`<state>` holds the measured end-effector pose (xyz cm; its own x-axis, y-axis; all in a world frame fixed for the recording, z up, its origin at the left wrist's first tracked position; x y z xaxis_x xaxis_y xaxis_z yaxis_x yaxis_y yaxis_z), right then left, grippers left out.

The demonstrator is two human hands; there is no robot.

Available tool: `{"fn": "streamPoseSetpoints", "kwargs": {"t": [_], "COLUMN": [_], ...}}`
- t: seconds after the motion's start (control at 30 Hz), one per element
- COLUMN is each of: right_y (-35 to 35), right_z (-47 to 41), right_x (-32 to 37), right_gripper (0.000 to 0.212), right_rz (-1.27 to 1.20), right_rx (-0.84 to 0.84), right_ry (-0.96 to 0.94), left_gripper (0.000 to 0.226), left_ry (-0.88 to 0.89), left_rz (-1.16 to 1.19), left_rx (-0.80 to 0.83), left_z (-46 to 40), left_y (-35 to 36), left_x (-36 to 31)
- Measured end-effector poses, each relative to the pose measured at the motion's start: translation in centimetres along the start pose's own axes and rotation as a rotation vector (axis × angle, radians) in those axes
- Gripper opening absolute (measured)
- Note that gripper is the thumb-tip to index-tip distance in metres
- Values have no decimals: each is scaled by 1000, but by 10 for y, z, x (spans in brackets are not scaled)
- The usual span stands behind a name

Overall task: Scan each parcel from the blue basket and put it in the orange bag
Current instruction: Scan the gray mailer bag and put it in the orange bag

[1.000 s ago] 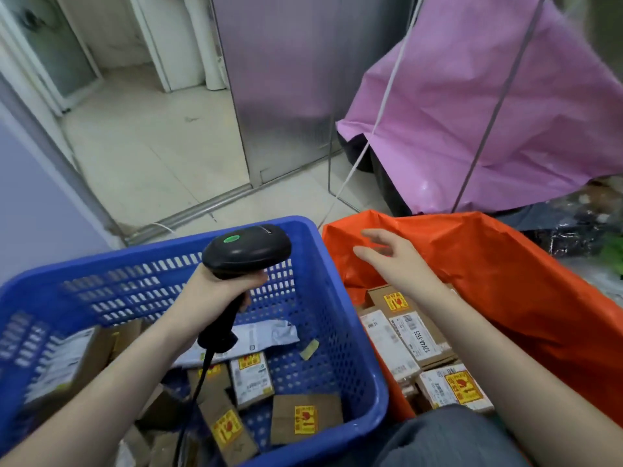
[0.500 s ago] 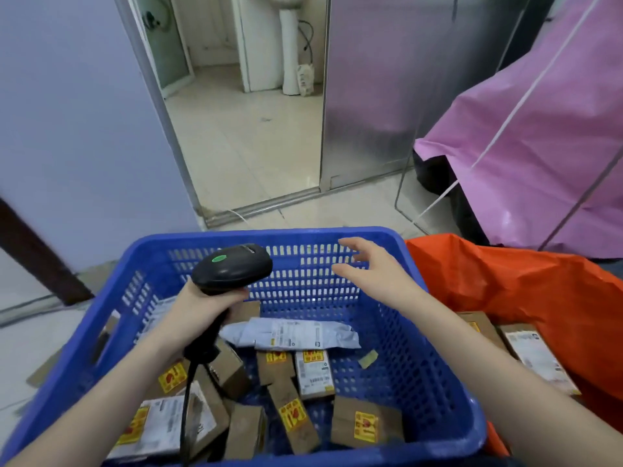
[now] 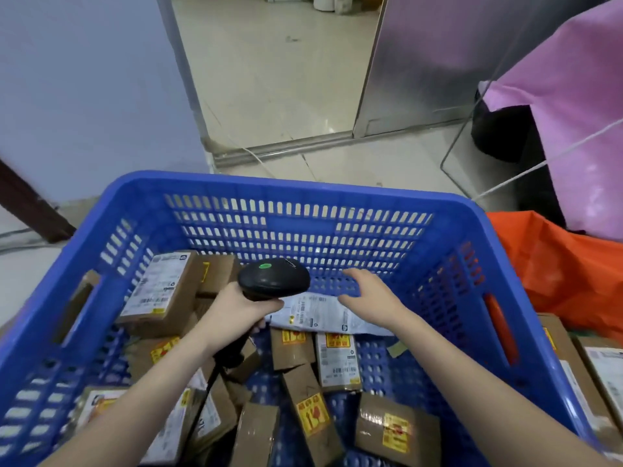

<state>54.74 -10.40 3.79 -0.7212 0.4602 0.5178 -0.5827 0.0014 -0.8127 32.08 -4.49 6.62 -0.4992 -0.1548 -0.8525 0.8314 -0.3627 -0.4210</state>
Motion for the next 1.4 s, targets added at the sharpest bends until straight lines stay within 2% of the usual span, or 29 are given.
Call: {"fn": "streamPoseSetpoints", "kwargs": {"t": [0.3,0.47,0.6,0.73,0.83,0.9,0.97,1.1,1.2,1.33,1.4], "right_y": [72,85,85,78,65,53,39,0,-34,-84,-107], "right_z": [-36,-37,-38,-32,-29,-26,-20,-1,18,50,70], "right_x": [-43,-51,-50,-45,-38,-31,-25,-1,18,45,60], "right_gripper": [75,78,71,43,29,26,35,22,28,13,15], "right_rz": [180,222,293,279,232,244,251,242,156,38,-37], "right_rx": [130,144,171,181,166,175,201,145,72,11,-33], "right_ry": [19,29,59,35,-15,-69,-88,-105,-132,-155,-138], "left_gripper": [11,26,17,13,31,20,3,6,4,10,14], "left_ry": [-147,-193,-182,-180,-150,-110,-62,35,87,234,299], "left_rz": [49,46,16,21,14,14,-1,-33,-31,-80,-114], "left_rx": [-12,34,13,13,25,25,14,14,-4,-64,-75], "left_z": [-26,-34,-38,-36,-30,-26,-20,-6,9,36,49], "left_y": [30,36,40,41,37,33,27,12,0,-20,-31], "left_x": [51,56,58,54,47,39,27,-5,-36,-81,-101]}}
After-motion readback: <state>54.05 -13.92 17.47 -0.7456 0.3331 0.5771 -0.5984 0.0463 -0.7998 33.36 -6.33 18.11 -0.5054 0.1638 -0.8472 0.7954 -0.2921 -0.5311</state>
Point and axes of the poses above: each hand's wrist, its own z-axis away from the middle knuckle, its own y-axis out of the palm, x = y × z, the point moved 1 cm from there along -z, towards the middle knuckle, and after that the axes turned 13 degrees about -x, right-handed, at the moved point
